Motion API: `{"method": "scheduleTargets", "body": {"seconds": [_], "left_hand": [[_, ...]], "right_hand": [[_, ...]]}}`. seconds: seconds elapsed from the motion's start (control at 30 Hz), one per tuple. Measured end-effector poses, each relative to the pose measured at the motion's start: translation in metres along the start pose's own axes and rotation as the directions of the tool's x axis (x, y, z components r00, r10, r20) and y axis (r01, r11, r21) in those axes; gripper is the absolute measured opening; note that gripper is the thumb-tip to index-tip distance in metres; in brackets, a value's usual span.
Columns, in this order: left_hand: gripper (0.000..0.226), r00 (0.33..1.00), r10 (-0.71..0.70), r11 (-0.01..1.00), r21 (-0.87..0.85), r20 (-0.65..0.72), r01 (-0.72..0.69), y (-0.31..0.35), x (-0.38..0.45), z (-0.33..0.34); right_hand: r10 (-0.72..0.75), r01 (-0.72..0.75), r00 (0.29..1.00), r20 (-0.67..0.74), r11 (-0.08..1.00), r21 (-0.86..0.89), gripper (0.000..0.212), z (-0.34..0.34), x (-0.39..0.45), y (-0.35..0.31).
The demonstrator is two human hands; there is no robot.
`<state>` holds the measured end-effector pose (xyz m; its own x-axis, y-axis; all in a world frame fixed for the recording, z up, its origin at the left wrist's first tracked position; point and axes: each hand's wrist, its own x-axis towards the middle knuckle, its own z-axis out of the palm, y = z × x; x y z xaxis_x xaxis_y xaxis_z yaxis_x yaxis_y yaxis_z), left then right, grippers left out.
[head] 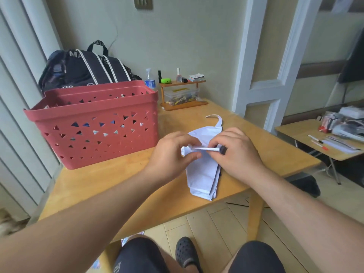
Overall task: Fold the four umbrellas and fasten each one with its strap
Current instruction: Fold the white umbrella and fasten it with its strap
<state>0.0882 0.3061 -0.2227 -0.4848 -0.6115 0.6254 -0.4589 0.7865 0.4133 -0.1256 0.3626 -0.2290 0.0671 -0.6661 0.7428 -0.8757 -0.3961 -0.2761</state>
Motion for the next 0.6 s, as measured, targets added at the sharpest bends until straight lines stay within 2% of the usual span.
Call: {"method": "scheduleTargets", "body": {"seconds": [0.1,0.2,0.37,0.5,0.6], "left_hand": [[0.022,0.999,-0.054,0.998,-0.027,-0.004,0.054,-0.01,-0.025,0.008],[0.013,0.995,-0.056,0.998,-0.02,0.081,0.058,-0.016,-0.041,0.013],[0.012,0.982,-0.063,0.997,-0.023,0.178,0.068,-0.018,-0.048,0.017],[0.029,0.938,-0.169,0.976,-0.084,0.303,0.203,-0.014,-0.05,0.015],[0.033,0.923,-0.19,0.97,-0.083,0.336,0.23,-0.013,-0.052,0.013]], "right_hand": [[-0.02,0.022,0.994,0.111,1.0,-0.009,0.019,0.007,-0.018,0.002],[-0.019,0.03,0.981,0.193,0.998,-0.054,0.02,0.013,-0.038,0.0],[-0.082,0.097,0.975,0.207,0.993,-0.062,0.005,0.013,-0.051,-0.003],[-0.045,0.067,0.974,0.221,0.993,-0.093,0.008,0.012,-0.054,-0.007],[-0.029,0.051,0.972,0.233,0.995,-0.09,0.007,0.01,-0.054,-0.01]]}}
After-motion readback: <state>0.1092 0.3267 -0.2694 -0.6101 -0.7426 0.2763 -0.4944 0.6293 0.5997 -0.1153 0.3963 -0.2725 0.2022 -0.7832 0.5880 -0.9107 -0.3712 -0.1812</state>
